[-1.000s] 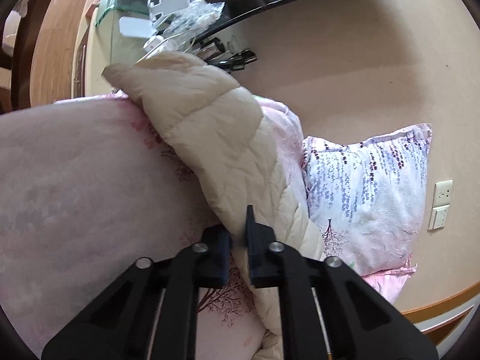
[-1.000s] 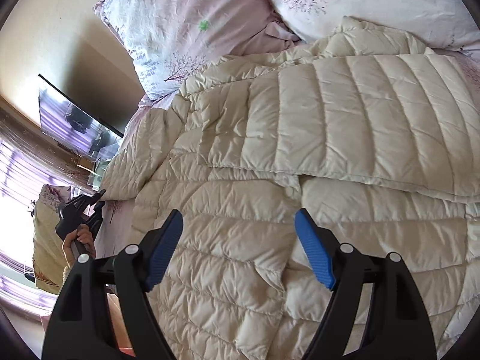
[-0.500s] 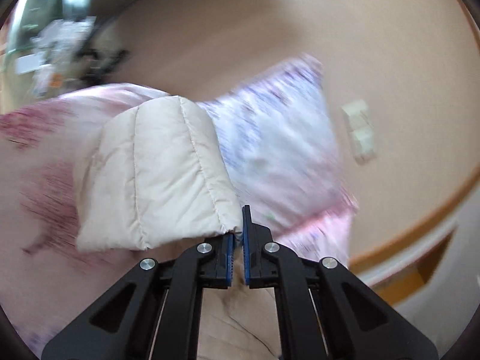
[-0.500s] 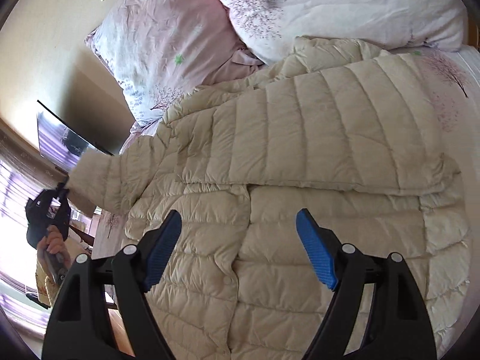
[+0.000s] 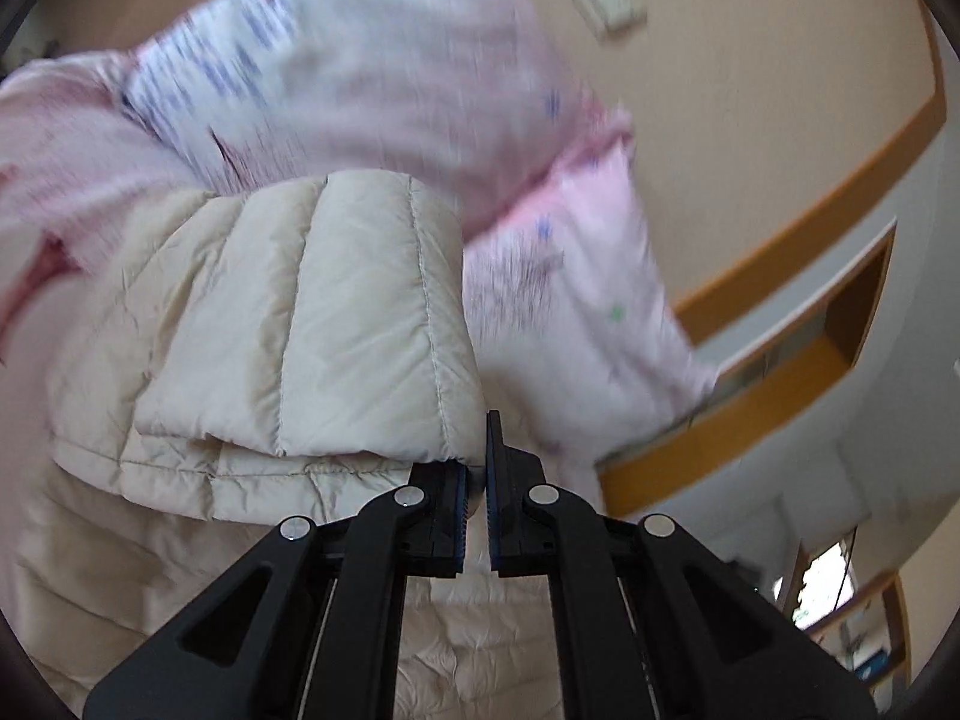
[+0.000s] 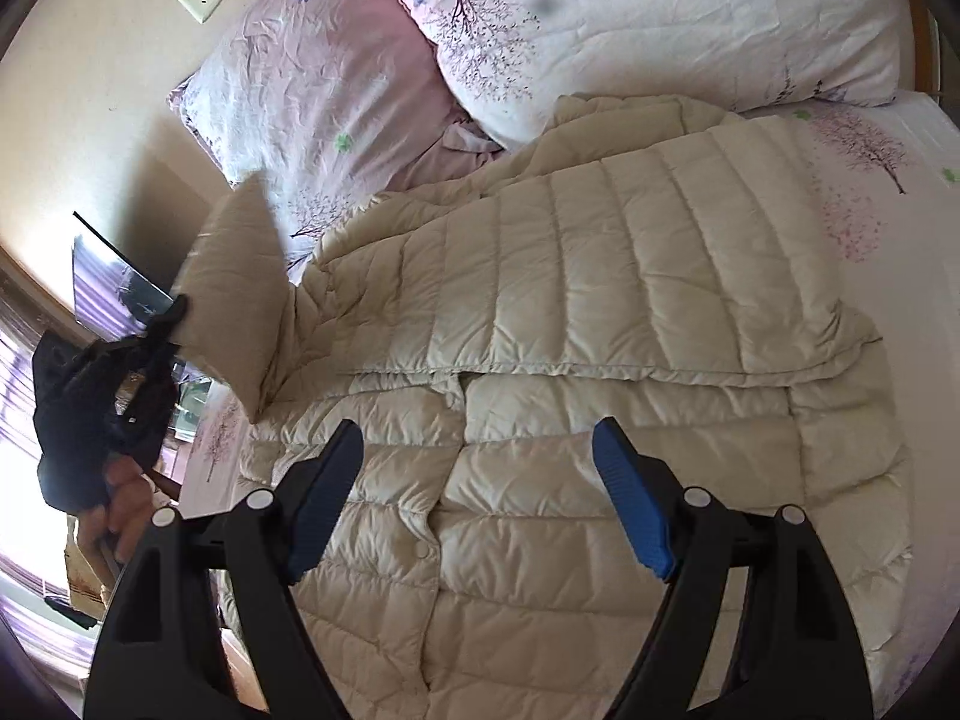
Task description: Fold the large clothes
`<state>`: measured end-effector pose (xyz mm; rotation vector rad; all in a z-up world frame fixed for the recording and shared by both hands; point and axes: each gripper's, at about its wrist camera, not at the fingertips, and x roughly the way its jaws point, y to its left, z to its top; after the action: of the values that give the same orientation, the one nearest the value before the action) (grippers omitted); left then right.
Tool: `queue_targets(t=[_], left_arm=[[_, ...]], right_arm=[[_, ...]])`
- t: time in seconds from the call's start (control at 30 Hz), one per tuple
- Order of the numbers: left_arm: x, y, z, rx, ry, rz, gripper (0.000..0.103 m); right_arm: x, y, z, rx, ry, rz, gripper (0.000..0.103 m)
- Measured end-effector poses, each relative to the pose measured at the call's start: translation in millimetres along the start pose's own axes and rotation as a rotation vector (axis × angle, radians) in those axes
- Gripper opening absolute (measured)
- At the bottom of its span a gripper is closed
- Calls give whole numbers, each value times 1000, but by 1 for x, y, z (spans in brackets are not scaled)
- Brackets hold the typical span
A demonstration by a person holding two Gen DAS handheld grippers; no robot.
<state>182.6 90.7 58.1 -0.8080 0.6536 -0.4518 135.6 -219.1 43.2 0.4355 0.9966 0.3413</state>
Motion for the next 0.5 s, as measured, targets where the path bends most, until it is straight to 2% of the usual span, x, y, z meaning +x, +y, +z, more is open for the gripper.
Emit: queue_targets(t=[0.2, 0.23, 0.27, 0.3, 0.33, 0.37, 0.5], left_arm=[[68, -6, -36, 124, 225, 140, 6], [74, -6, -43, 147, 266, 149, 14], [76, -7, -45, 154, 283, 148, 36], [75, -6, -48, 155, 305, 136, 50], [69, -7, -50, 149, 310, 110, 71], [61, -9, -50, 152, 308, 92, 79], [19, -8, -44, 162, 284, 0, 81]], right_arm=[[-1, 0, 2, -25, -30, -61, 79], [-1, 1, 2, -36, -38, -81, 79], [-1, 3, 3, -49, -45, -99, 79], [-1, 5, 4, -65, -53, -116, 79], [-1, 9, 5, -89, -66, -134, 79], [-1, 13, 6, -112, -76, -145, 79], [3, 43, 6, -250, -108, -143, 79]])
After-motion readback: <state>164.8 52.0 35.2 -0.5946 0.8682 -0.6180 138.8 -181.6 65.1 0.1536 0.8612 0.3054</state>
